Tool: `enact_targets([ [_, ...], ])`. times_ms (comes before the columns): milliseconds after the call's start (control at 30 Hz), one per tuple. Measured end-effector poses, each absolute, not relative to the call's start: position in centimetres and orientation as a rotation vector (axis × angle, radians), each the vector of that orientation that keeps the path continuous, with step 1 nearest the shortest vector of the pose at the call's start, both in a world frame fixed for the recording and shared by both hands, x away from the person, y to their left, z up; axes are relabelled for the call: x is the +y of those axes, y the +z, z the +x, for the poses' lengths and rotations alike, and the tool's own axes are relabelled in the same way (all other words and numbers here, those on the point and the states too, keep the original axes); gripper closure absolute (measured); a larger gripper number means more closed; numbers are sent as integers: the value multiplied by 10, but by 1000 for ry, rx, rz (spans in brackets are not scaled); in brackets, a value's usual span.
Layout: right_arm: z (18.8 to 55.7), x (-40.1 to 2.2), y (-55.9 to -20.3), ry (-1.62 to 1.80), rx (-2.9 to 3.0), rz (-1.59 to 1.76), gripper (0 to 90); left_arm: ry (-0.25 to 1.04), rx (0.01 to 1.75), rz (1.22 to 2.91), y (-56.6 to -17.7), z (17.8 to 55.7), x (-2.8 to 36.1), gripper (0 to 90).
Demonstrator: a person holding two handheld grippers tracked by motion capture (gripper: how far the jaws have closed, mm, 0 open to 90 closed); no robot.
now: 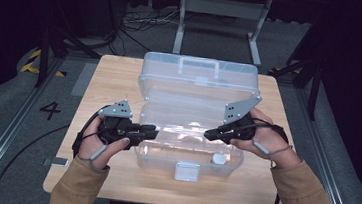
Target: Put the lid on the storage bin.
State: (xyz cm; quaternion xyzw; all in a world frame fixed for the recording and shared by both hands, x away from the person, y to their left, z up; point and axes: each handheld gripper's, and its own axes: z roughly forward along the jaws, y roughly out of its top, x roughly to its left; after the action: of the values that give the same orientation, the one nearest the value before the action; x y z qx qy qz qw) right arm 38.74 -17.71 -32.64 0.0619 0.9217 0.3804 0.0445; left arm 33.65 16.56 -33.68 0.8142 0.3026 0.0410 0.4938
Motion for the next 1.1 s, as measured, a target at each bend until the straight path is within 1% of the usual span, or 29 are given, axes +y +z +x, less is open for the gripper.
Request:
enact_targets([
  [100, 387, -177, -326, 1160, 2819, 191, 883, 101, 756, 1936, -334, 338, 168, 768],
  [367, 386, -177, -327, 1157, 2809, 193, 881, 186, 825, 1854, -321, 344, 177, 795],
  [467, 385, -177, -327, 1151, 2804, 189, 881, 199, 834, 1847, -319, 346, 179, 784],
  [600, 384, -177, -327, 1153, 2803, 207, 880, 220, 854, 1837, -318, 349, 179, 791],
  [933, 378, -178, -331, 1152, 2789, 227, 871, 223, 877, 1806, -316, 360, 178, 806],
  [1100, 374, -180, -332, 1158, 2775, 253, 856, 231, 902, 1776, -316, 363, 183, 834],
])
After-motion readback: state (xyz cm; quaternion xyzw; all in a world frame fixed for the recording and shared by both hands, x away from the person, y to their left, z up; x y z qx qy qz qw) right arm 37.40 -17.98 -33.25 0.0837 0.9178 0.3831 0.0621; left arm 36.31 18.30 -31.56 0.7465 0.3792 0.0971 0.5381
